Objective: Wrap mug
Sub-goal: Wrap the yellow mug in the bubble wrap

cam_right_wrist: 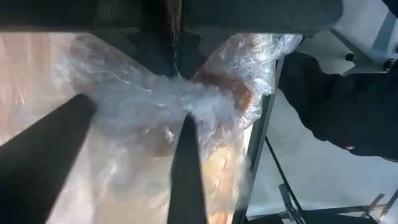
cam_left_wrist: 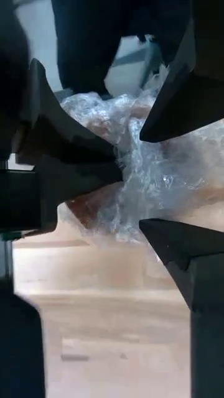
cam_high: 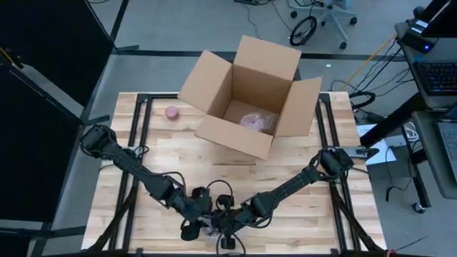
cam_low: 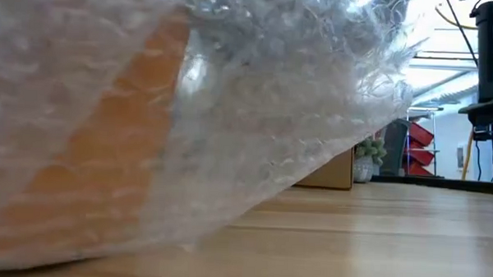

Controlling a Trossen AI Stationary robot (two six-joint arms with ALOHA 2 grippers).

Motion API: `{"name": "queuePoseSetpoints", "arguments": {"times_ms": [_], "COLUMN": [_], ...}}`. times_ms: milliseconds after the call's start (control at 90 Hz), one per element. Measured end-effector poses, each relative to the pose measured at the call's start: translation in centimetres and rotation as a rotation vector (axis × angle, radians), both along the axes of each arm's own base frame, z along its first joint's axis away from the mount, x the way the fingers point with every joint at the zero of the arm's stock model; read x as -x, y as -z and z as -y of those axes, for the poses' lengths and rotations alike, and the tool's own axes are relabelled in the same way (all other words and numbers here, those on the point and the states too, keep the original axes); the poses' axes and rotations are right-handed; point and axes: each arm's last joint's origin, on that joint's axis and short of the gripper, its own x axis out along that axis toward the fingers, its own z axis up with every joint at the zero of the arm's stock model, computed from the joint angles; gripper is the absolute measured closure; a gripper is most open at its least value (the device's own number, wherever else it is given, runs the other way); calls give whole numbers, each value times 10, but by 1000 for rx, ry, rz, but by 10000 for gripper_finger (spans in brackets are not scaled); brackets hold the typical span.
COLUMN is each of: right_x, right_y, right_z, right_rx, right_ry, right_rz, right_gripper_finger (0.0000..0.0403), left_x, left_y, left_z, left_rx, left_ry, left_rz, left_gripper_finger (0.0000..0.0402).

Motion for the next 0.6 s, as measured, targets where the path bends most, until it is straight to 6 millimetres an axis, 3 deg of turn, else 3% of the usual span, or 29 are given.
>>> {"name": "queuePoseSetpoints", "arguments": {"times_ms": [200,478,600], "right_x": [0,1,1], "right_y": [0,1,1], "right_z": [0,-1,-2], "right_rx": [10,18,15], "right_ry": [-11,-3,5], "right_rz": [2,4,4], "right_gripper_finger": [403,402,383], "left_x": [0,-12,-14], "left_y": [2,32,38], "left_z": [-1,6,8], "left_rx": [-83,-131,-136], "left_ry": [-23,-43,-48], "left_rz": [26,-12,-24], "left_gripper_finger": [194,194,194]}}
